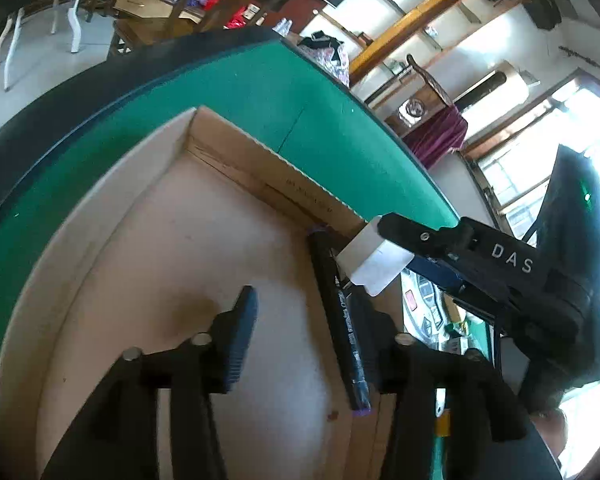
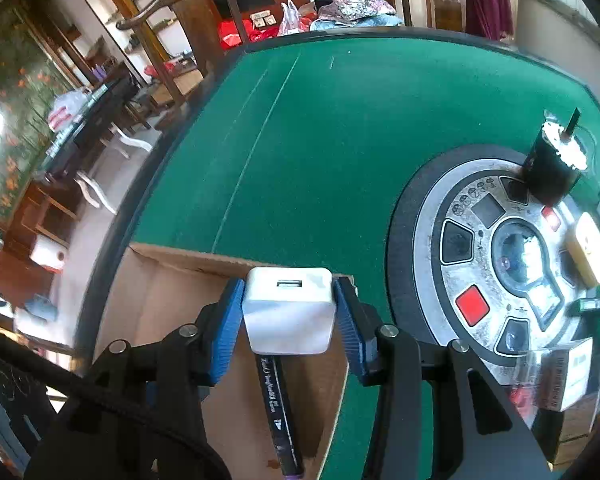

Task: Organize objects
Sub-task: 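Lower the charger into the cardboard tray and open the right gripper while the left gripper drops the marker there, then grasp the clear plastic package with the red item using the left gripper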

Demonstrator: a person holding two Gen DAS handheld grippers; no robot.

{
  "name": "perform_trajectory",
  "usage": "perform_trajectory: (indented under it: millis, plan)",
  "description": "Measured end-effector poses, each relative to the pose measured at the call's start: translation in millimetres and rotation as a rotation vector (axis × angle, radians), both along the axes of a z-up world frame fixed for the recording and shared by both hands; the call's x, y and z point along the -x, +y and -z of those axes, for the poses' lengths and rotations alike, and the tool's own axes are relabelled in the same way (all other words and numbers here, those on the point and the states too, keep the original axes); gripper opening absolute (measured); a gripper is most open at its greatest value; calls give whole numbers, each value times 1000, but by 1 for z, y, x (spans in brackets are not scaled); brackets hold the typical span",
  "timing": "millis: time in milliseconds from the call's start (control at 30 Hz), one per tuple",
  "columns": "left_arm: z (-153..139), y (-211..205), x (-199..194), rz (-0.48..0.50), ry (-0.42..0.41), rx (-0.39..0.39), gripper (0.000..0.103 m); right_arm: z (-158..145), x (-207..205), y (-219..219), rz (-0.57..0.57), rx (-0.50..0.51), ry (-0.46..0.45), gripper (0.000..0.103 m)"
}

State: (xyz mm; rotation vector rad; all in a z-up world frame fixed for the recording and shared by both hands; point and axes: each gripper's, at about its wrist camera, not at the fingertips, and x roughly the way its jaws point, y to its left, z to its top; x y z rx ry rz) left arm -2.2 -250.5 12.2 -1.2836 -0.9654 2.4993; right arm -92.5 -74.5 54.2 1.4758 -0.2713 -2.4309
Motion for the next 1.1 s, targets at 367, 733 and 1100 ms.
perform_trajectory:
  millis: [367, 733, 1100]
  plan:
    - [2, -7, -13, -57, 22, -33, 48, -15, 0, 4, 2, 132, 46, 45]
    - [-8, -5, -15, -51, 69, -6, 48, -11, -17, 14, -47, 142, -44, 50]
    - [-81, 85, -43, 182, 219, 184, 72, -118, -150, 124, 170, -314, 598, 97]
